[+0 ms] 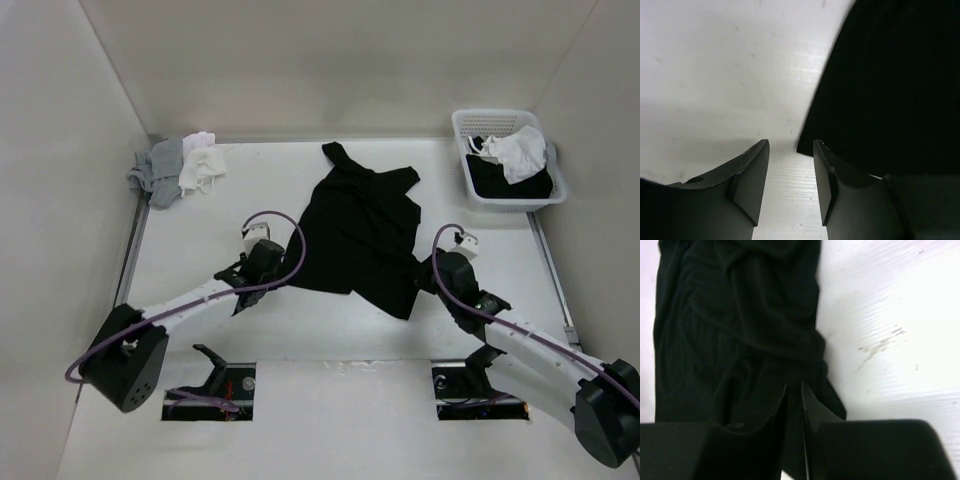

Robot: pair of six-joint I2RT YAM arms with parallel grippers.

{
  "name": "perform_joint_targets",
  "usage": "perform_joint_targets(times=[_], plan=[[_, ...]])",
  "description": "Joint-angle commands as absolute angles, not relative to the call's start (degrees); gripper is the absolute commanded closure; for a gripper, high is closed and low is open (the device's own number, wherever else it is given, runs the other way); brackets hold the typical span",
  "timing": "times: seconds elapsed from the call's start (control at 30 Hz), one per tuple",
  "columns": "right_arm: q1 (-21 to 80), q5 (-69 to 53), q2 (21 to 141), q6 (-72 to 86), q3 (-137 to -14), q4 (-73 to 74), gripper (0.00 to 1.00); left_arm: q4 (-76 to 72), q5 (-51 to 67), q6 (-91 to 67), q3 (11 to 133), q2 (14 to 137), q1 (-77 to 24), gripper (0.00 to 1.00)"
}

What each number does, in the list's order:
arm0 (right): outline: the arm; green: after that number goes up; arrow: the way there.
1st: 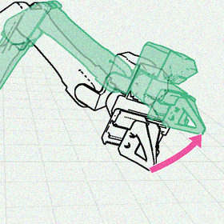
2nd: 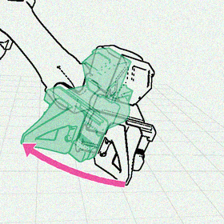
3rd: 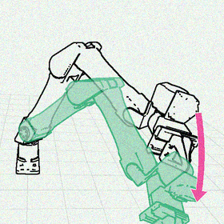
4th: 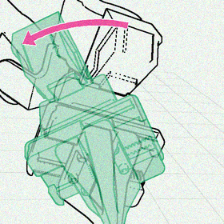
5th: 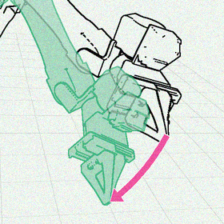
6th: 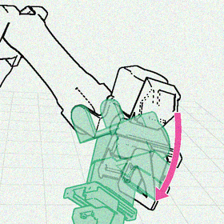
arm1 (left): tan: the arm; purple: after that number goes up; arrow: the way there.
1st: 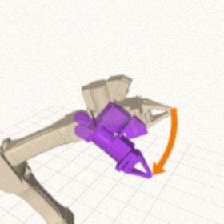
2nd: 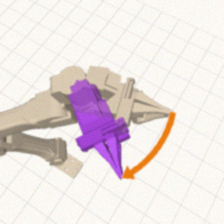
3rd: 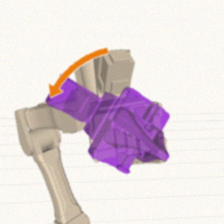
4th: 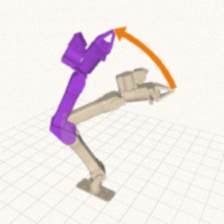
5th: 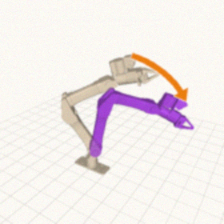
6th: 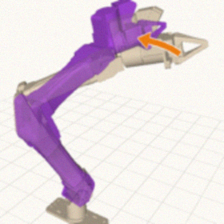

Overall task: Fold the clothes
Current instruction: Flatten the tank top out

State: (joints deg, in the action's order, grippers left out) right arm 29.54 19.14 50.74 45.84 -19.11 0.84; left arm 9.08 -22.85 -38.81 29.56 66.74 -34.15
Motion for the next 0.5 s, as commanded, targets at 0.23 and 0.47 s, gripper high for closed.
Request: perform_joint_targets(times=[0.23, 0.47], plan=[[35.8, 21.2, 49.1, 45.9, -18.2, -1.4, 0.74, 2.1, -19.2, -39.2, 31.5, 77.2, -35.3, 0.60], [36.7, 21.4, 49.6, 46.4, -18.6, -1.7, 0.70, -0.3, -14.8, -39.5, 30.3, 79.6, -33.4, 0.82]])
